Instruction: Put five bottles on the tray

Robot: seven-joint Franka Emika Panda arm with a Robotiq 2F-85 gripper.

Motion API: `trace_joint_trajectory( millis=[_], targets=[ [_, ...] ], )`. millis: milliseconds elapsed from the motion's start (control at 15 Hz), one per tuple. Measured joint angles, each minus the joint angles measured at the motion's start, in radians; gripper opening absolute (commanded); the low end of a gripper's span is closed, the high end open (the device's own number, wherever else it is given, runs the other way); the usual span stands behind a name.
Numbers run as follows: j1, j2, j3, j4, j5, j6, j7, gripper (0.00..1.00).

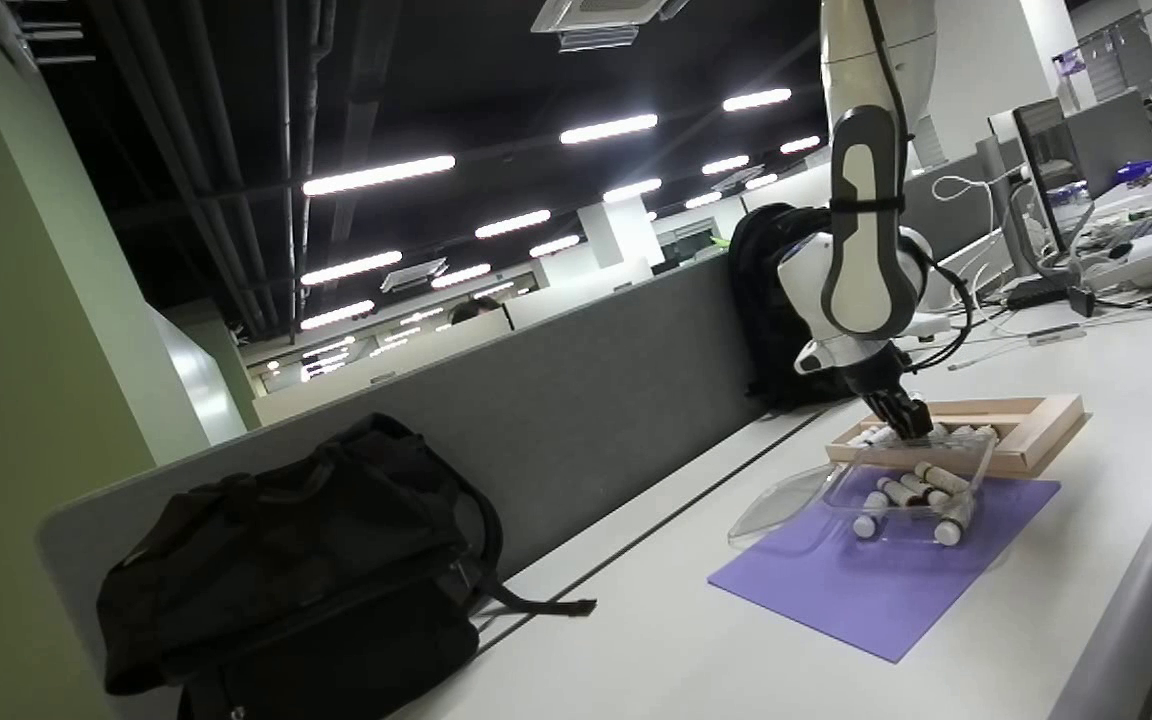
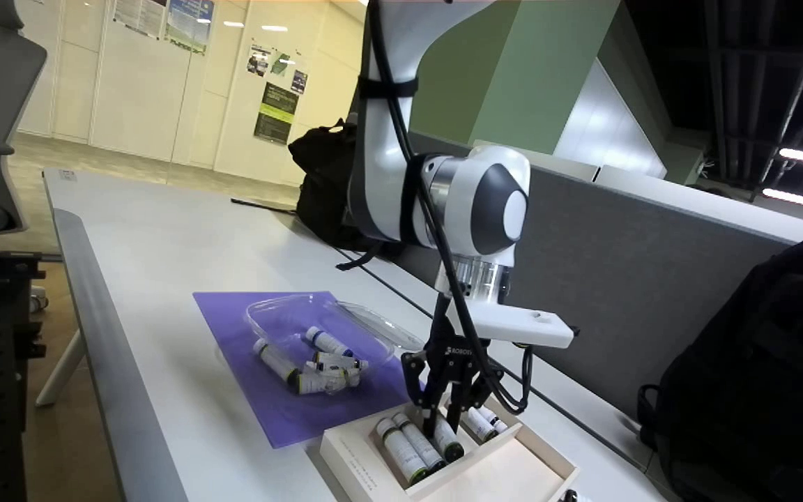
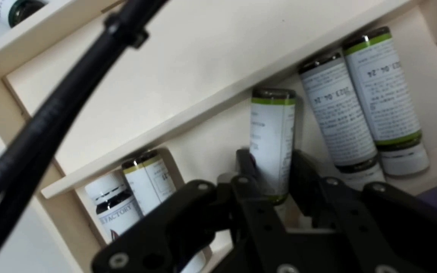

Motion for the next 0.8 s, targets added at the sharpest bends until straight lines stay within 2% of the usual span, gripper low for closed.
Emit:
trace_joint_trajectory(
  millis=[267, 533, 600, 667, 800],
  targets=[
    [-0.002, -0.011, 0.006, -0.012, -0.020, 0.044, -0.103, 0.07],
    [-0.036, -0.037, 0.041, -0.055, -0.014, 0.107, -0.245, 0.07],
    [-0.047, -0.043, 0.053, -0.068, -0.011, 0.115, -0.278, 0.53],
    [-0.057, -0.048, 0.062, -0.078, -0.008, 0.120, -0.310, 0.54],
    [-0.077, -0.055, 0.077, -0.094, 0.012, 0.121, -0.371, 0.67]
  ],
)
